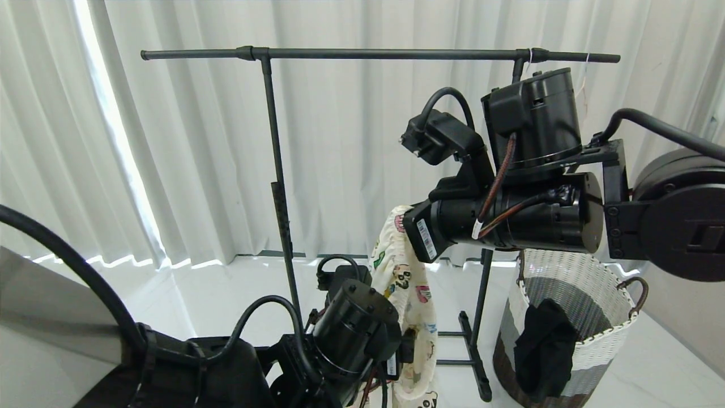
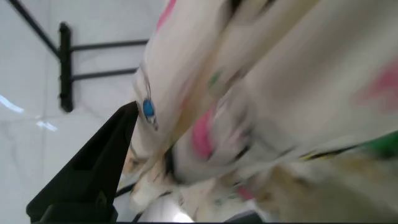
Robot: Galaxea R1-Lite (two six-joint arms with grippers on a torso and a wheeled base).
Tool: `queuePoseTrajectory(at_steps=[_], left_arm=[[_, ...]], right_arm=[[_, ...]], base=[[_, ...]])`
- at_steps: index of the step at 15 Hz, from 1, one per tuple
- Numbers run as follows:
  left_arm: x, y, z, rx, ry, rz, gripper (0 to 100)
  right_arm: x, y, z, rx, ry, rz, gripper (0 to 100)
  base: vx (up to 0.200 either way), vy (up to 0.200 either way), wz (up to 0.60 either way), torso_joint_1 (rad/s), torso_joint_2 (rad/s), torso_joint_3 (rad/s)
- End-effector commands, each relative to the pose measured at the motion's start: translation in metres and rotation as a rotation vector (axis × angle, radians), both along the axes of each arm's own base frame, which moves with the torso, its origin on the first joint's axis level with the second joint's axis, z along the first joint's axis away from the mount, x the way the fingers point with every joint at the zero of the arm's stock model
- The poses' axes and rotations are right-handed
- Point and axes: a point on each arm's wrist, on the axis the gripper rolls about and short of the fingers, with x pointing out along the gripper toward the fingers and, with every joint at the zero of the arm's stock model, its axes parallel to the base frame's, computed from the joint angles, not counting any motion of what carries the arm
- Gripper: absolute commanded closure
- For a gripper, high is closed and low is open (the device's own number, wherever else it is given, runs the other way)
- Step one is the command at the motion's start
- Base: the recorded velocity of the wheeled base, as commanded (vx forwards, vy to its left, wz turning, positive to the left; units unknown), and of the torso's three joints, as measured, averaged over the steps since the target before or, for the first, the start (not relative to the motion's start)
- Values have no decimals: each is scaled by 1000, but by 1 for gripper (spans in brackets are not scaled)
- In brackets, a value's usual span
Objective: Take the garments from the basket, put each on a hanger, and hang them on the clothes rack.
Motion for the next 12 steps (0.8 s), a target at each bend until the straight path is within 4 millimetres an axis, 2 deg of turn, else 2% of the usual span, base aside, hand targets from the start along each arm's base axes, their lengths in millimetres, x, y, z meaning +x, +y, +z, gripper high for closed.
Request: queuePoseTrajectory(at_steps=[1,2,5,9,11,12], left_arm=[[-3,4,-10,35,21,3,0],[-20,20,-8,63,27,-16,0],[-46,53,-15,156,53,-54,0],[-58,65,7,128,-24,-100,0],[-66,75,10,153,-45,-128,0],[-70,80,10,172,-56,-146,100]], right_arm=[[3,-6,1,1,-2,-19,100],[15,-21,-2,-35,13,-94,100],[21,-40,-1,-70,29,-168,100],[-1,-66,-12,-148,76,-203,100],[-15,-80,-18,-173,86,-216,100],[-23,-88,-20,-179,91,-215,100]], base=[[0,0,0,0,0,0],[0,0,0,0,0,0],[0,0,0,0,0,0],[0,0,0,0,0,0],[0,0,0,0,0,0],[0,0,0,0,0,0]])
